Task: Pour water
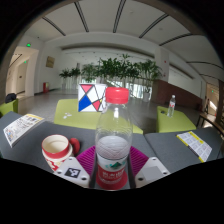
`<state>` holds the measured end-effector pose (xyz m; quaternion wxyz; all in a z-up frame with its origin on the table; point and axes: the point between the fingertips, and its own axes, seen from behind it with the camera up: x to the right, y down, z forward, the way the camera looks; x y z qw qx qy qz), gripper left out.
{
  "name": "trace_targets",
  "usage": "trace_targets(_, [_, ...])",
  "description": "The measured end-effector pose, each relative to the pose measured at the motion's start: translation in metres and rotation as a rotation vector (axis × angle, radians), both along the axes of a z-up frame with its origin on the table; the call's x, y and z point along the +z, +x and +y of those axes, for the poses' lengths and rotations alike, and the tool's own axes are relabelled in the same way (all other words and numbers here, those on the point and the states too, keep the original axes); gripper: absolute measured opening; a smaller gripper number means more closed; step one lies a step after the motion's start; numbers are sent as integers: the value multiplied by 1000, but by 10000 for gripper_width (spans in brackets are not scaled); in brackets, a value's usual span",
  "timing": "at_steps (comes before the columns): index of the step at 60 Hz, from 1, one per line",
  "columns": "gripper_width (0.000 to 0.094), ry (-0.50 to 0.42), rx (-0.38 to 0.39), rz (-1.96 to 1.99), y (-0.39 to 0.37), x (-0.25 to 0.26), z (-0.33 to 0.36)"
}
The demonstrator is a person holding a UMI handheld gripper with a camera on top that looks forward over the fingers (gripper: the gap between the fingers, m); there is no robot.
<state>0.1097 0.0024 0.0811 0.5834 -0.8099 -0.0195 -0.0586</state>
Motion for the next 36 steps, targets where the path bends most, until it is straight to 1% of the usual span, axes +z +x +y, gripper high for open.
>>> trace_targets(3, [540,-27,-2,-7,1,0,-1])
trace_targets(4, [543,-35,-4,-7,0,0,-2])
trace_targets(5, [574,-42,-5,-7,0,1,-4])
trace_targets(9, [878,-50,1,5,-4,12,-15])
trace_targets(10, [876,-52,2,7,-5,15,-18])
trace_targets(11, [842,-53,-2,8,-7,18,-22])
trace_targets(12, [839,-54,-5,8,-8,22,-26])
trace_targets(14, [857,-57,-10,7,-9,30,-36])
trace_targets(17, [854,-63,-25,15,-11,43,-54])
trace_targets(20, [854,-77,-23,11,-18,53,-75])
trace_targets(36, [852,-109,-62,70,-48,117,-234])
